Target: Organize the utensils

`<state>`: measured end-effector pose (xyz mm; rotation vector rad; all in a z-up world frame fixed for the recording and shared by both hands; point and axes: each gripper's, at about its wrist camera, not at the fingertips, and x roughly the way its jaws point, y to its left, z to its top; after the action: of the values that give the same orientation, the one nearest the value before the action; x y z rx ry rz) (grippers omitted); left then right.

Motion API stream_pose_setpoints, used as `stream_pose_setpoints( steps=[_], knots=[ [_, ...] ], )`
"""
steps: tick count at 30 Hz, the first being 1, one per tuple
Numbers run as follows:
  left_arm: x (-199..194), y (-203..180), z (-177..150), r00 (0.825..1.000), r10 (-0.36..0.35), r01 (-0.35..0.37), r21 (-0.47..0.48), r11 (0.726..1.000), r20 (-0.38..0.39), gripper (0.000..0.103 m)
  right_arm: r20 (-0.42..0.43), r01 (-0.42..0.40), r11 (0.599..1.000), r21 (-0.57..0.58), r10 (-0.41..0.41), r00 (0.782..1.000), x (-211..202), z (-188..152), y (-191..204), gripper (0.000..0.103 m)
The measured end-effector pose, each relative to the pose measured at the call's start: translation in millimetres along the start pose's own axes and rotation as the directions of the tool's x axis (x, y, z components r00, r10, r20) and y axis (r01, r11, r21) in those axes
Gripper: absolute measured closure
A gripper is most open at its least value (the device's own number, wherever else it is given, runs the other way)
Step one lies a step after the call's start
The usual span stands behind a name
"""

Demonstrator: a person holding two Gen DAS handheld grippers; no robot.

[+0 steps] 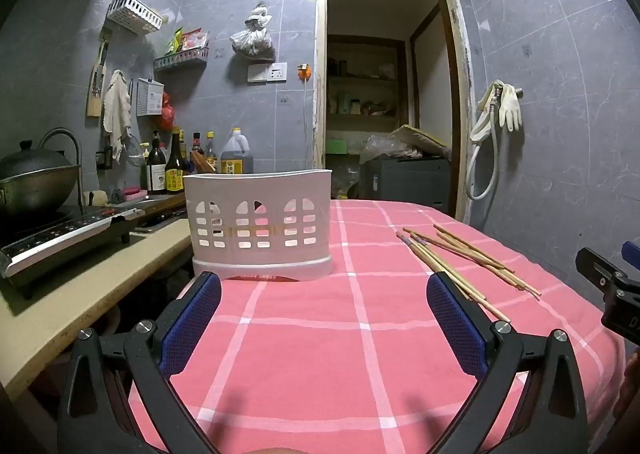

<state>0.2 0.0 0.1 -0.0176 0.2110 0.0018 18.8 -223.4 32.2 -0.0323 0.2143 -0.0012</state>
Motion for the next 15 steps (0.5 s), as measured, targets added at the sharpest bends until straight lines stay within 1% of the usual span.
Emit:
stream_pose_setpoints(
  steps=[15],
  knots=[
    [-0.8, -2.1, -0.3, 1.0, -0.004, 0.004, -0.005, 1.0, 0.002, 0.002, -0.002, 0.0, 1.0, 0.0, 0.0, 1.0, 0.6, -0.7, 0.7, 0.0]
  ],
)
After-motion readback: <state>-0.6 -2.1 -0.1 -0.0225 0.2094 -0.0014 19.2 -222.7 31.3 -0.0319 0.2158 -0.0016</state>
